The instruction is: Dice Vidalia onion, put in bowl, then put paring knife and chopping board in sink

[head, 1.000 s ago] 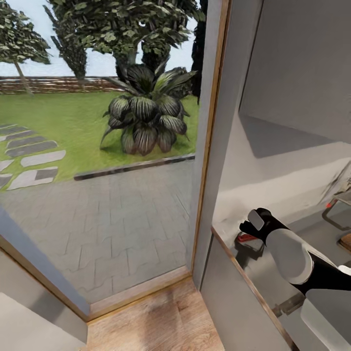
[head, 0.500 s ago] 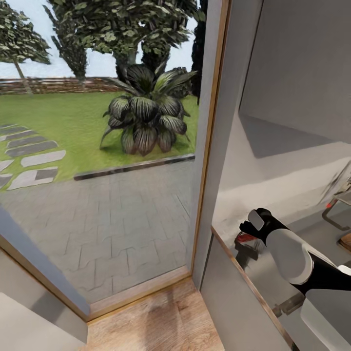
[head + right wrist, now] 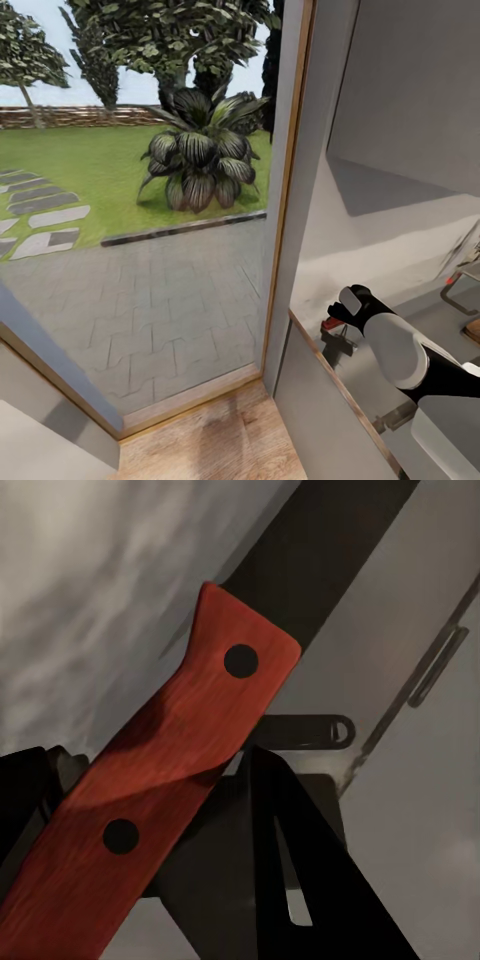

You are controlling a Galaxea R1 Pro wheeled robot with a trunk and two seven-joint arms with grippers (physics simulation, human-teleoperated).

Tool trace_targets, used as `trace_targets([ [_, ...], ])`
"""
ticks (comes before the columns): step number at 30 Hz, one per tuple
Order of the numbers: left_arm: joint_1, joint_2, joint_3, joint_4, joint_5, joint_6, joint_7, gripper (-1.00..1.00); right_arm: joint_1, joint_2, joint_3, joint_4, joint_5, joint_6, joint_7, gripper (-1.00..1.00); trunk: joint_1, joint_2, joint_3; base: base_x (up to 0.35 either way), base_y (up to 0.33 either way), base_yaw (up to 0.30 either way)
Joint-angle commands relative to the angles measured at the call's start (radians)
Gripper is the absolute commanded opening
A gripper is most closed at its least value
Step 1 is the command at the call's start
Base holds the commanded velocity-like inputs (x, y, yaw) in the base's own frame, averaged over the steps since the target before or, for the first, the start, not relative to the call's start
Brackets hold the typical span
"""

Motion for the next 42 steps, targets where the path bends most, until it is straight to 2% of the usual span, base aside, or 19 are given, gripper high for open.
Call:
trace_targets([
  [1, -0.001, 0.0, -0.003, 0.002, 0.007, 0.001, 0.001, 1.0, 0.045, 0.0, -0.004, 0.036, 0.016, 0.015, -0.002, -1.0, 0.001, -0.001, -0.002, 0.0, 0.0, 0.0],
  [32, -0.001, 0.0, -0.003, 0.002, 0.007, 0.001, 0.001, 1.0, 0.045, 0.003, -0.004, 0.036, 0.015, 0.015, -0.002, -1.0, 0.001, -0.001, 0.045, 0.0, 0.0, 0.0],
  [42, -0.001, -0.001, -0.003, 0.002, 0.007, 0.001, 0.001, 1.0, 0.045, 0.006, -0.004, 0.036, 0.014, 0.015, -0.002, -1.0, 0.001, -0.001, 0.061, -0.239, -0.05, 0.0],
])
